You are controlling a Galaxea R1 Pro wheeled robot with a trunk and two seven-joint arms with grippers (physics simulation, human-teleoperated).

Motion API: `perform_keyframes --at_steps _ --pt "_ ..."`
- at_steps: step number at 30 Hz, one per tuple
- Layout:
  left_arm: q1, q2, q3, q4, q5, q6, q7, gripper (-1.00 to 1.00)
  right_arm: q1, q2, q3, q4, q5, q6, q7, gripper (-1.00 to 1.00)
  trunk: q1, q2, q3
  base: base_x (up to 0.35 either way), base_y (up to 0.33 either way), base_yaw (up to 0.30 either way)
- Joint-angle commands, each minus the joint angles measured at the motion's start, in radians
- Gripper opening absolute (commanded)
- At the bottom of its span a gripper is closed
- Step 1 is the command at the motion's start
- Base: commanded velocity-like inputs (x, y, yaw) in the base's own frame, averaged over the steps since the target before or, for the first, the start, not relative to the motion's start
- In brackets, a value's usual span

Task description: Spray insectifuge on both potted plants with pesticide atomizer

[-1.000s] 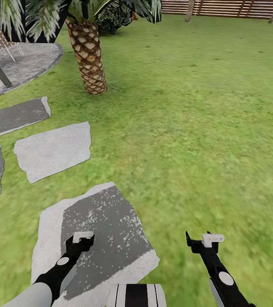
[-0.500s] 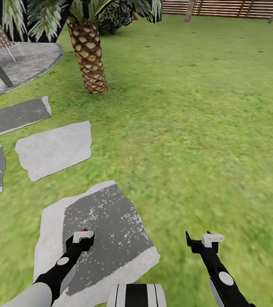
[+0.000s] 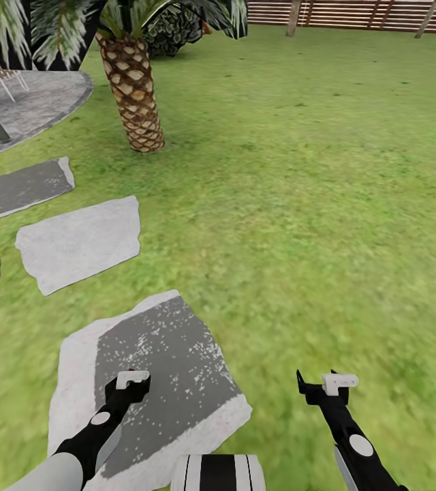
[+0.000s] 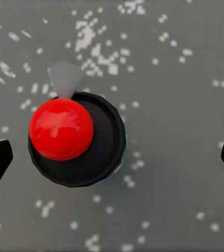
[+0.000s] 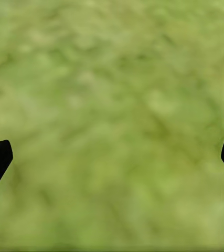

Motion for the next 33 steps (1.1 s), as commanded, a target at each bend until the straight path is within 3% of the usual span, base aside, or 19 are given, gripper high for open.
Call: perform_keyframes --at_steps 1,33 --pt "0.000 0.000 0.001 0.001 0.001 -0.003 0.001 1.00 0.000 0.000 -0.001 0.001 0.004 -0.003 0.000 1.00 0.000 0.000 0.000 0.000 0.000 -0.012" --pt "0.000 0.000 0.001 0.001 0.001 -0.003 0.001 1.00 0.000 0.000 -0.001 0.001 0.004 -0.003 0.000 1.00 0.000 0.000 0.000 0.000 0.014 -0.001"
